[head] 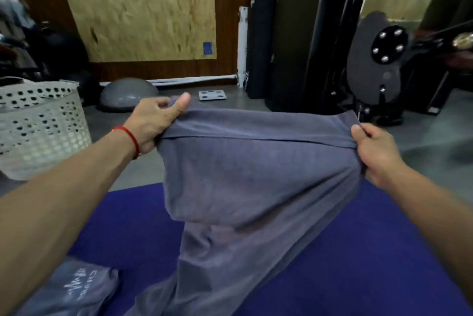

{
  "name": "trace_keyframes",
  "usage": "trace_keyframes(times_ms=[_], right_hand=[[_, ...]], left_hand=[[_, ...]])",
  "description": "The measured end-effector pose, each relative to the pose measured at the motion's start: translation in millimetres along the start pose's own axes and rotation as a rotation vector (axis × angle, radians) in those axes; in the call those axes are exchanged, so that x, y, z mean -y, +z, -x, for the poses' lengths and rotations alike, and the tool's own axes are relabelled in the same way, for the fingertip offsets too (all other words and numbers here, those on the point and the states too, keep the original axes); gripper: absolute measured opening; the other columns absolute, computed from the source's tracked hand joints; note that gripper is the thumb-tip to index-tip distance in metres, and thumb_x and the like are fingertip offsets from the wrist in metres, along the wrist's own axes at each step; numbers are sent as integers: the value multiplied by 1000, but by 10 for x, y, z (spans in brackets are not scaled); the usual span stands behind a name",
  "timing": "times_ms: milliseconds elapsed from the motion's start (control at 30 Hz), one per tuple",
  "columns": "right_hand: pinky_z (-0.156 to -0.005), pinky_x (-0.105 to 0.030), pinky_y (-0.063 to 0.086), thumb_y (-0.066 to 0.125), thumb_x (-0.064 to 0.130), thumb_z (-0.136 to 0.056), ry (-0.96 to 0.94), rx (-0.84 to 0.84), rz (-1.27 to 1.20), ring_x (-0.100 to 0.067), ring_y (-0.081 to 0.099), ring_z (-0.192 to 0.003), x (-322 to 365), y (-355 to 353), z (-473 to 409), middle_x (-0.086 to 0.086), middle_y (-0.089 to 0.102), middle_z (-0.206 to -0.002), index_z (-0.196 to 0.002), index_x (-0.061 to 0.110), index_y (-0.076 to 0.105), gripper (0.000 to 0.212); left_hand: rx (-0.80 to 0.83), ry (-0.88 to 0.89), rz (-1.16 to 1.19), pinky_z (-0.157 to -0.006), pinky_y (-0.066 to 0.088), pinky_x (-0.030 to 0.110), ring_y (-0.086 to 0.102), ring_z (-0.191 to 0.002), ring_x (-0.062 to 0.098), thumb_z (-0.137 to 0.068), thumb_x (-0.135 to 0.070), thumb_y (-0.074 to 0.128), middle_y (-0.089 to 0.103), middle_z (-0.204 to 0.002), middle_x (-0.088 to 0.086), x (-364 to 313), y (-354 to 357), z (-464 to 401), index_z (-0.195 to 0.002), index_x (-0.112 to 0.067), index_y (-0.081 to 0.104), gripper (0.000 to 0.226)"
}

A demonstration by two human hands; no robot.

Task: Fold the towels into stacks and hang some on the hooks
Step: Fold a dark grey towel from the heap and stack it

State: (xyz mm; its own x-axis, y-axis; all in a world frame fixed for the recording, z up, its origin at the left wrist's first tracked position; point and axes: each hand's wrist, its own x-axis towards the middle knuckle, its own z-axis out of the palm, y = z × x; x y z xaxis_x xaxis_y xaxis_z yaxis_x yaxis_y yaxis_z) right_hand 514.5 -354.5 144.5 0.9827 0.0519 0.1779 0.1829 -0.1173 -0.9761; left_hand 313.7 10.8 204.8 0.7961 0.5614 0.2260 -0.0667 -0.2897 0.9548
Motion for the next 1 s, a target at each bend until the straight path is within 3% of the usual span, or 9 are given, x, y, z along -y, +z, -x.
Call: trace_keyframes(times_ms=[133, 233, 400, 533, 600, 700, 767, 900, 1000], right_hand=[[-62, -26, 60, 46, 13, -108, 344, 69, -69, -26, 67, -81, -1227, -573, 449, -7, 74, -81, -92, 4, 68, 28], [-69, -30, 63, 42, 6, -107, 509, 188, -59, -25, 73, -90, -1930, -1053, 874, -14, 76, -101, -109, -2, 69, 28], [-64, -39, 63, 47, 14, -108, 507, 145, 276, -17, 65, -63, -2504, -1677, 1148, -13, 61, -71, -93, -13, 61, 34], [-68, -53, 61, 54, 36, -104, 447, -123, 425, -28, 64, -66, -2842, -1820, 1130, -15, 64, -70, -81, 4, 63, 41], [-68, -41, 56, 52, 39, -104, 445, -277, 409, -26, 63, -72, -2924, -1861, 1101, -7, 68, -74, -80, 13, 66, 38], [-60, -24, 42, 51, 30, -106, 493, -499, 359, -11, 56, -68, -2942, -1984, 986, 1, 66, -76, -81, 15, 66, 33], [-56, -28, 39, 51, 27, -106, 512, -626, 348, -10, 51, -63, -2954, -2121, 830, -1, 62, -72, -79, 12, 64, 33], [-70, -34, 37, 50, 26, -103, 549, -898, 359, -30, 54, -75, -3005, -2516, 454, -15, 62, -81, -89, 2, 65, 32], [-83, -44, 45, 46, 29, -103, 593, -823, 497, -44, 61, -100, -3064, -2684, 308, -29, 66, -112, -113, -4, 64, 38]], left_hand=[[461, -475, 86, -81, 62, 32, 68, -101, 25, -92, -15, 65, 69, -120, 19, 935, 584, 91, -127, 11, 61, 43], [526, -542, 34, -81, 60, 29, 68, -97, 27, -94, -2, 61, 68, -115, 23, 1620, 1060, 218, -118, 12, 64, 28], [457, -121, -700, -62, 46, 28, 60, -69, 17, -90, -22, 76, 69, -75, 7, 1990, 1955, 2, -86, -10, 77, 12], [398, 271, -1152, -67, 41, 35, 67, -96, 37, -94, -36, 67, 71, -96, 11, 1876, 2928, -230, -99, -23, 76, 17], [355, 372, -1279, -72, 44, 40, 64, -104, 45, -96, -41, 62, 69, -112, 20, 1807, 3471, -422, -112, -23, 72, 26], [344, 325, -1180, -87, 50, 47, 59, -113, 50, -95, -38, 66, 64, -122, 26, 1602, 4347, -691, -121, -17, 70, 34], [339, 281, -1050, -94, 49, 47, 57, -118, 49, -94, -33, 67, 62, -126, 27, 1446, 4906, -788, -124, -13, 68, 36], [464, 225, -830, -102, 42, 41, 52, -127, 42, -98, -19, 55, 57, -136, 23, 1323, 5797, -730, -139, -13, 52, 42], [684, 159, -775, -111, 35, 36, 43, -139, 37, -93, -10, 54, 40, -153, 21, 1479, 6018, -498, -159, -17, 21, 74]])
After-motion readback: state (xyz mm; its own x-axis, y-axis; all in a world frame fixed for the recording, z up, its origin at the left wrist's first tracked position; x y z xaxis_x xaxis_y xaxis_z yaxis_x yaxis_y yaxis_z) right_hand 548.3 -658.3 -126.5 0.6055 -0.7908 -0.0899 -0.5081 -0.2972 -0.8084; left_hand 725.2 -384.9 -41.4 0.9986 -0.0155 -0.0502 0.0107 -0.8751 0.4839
